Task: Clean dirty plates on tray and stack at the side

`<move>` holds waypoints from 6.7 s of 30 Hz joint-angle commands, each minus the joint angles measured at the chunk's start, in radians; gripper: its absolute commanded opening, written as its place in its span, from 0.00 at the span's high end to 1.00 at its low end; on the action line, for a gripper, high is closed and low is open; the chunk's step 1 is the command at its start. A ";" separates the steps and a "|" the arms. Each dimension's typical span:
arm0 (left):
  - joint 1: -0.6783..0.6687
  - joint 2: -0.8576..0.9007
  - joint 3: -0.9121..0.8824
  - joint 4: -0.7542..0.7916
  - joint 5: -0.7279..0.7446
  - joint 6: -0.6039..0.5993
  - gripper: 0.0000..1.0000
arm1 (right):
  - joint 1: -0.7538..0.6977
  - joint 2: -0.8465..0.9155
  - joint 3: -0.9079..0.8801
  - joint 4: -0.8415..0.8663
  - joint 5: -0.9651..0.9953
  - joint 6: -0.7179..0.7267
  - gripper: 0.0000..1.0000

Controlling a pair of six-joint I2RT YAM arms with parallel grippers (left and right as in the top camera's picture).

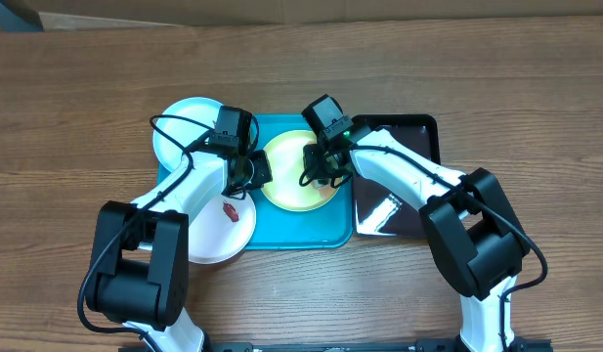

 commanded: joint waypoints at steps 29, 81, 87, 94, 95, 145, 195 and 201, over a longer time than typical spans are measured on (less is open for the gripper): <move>-0.005 0.013 -0.007 -0.002 0.010 0.012 0.92 | -0.380 -0.276 0.033 -0.488 0.035 -0.167 0.96; -0.046 0.013 -0.009 0.013 -0.066 0.008 0.78 | -0.676 -0.276 0.048 -0.353 0.051 -0.161 0.00; -0.046 0.013 -0.009 0.012 -0.069 0.009 0.78 | -0.676 -0.276 0.048 -0.353 0.051 -0.161 0.00; -0.046 0.013 -0.009 0.011 -0.074 0.008 0.80 | -0.676 -0.276 0.048 -0.353 0.051 -0.161 0.00; -0.046 0.013 -0.009 0.011 -0.074 0.008 0.82 | -0.676 -0.276 0.048 -0.353 0.051 -0.161 0.00; -0.343 -0.002 0.660 -0.436 -0.579 0.110 0.96 | -0.676 -0.276 0.048 -0.353 0.051 -0.161 0.00; -0.808 -0.001 0.660 -0.362 -1.350 0.185 0.96 | -0.676 -0.276 0.048 -0.353 0.051 -0.161 0.00; -0.821 0.000 0.660 -0.346 -1.322 0.269 0.96 | -0.676 -0.276 0.048 -0.353 0.051 -0.161 0.00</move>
